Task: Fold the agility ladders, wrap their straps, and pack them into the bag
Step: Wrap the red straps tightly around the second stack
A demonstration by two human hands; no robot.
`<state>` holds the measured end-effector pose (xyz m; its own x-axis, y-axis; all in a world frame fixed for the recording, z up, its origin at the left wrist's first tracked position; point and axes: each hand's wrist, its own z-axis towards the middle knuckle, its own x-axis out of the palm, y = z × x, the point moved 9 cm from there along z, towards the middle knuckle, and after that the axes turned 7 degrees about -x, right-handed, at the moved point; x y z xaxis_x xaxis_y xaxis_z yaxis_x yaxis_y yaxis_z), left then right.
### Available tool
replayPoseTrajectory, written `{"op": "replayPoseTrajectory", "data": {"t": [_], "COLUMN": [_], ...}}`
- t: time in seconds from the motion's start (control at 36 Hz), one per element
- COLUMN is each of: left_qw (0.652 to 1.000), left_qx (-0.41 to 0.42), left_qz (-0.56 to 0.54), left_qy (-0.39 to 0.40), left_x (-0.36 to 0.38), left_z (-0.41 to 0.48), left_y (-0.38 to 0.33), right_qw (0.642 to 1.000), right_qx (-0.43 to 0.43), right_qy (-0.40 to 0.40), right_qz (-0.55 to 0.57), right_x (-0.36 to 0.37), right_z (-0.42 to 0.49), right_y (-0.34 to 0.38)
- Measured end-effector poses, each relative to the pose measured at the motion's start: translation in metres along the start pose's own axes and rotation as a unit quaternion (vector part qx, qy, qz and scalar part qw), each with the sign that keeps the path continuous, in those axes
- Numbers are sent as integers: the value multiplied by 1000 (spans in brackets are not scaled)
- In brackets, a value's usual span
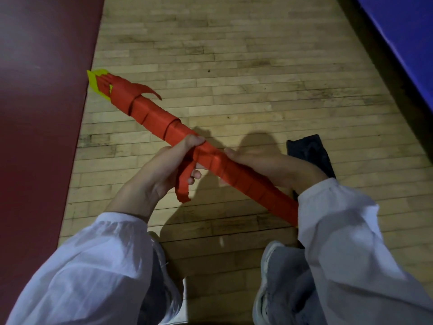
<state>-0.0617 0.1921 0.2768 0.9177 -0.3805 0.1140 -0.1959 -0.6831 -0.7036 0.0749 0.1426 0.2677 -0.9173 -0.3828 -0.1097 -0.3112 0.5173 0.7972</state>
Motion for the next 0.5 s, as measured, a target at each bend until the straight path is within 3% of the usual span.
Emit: {"op": "replayPoseTrajectory", "data": {"t": [0.14,0.5], "left_qw": [1000,999], "left_qx": [-19,-38], "left_qz": [5,13], "left_qy": [5,23], "left_x": [0,1], "left_z": [2,3], "left_y": [2,4], "right_qw": [997,994], "right_qx": [-17,-75], "right_qy": [39,-73], "right_qz": [66,14], "right_x": [10,-7], "right_z": [-2,4], "right_y": [10,13]}}
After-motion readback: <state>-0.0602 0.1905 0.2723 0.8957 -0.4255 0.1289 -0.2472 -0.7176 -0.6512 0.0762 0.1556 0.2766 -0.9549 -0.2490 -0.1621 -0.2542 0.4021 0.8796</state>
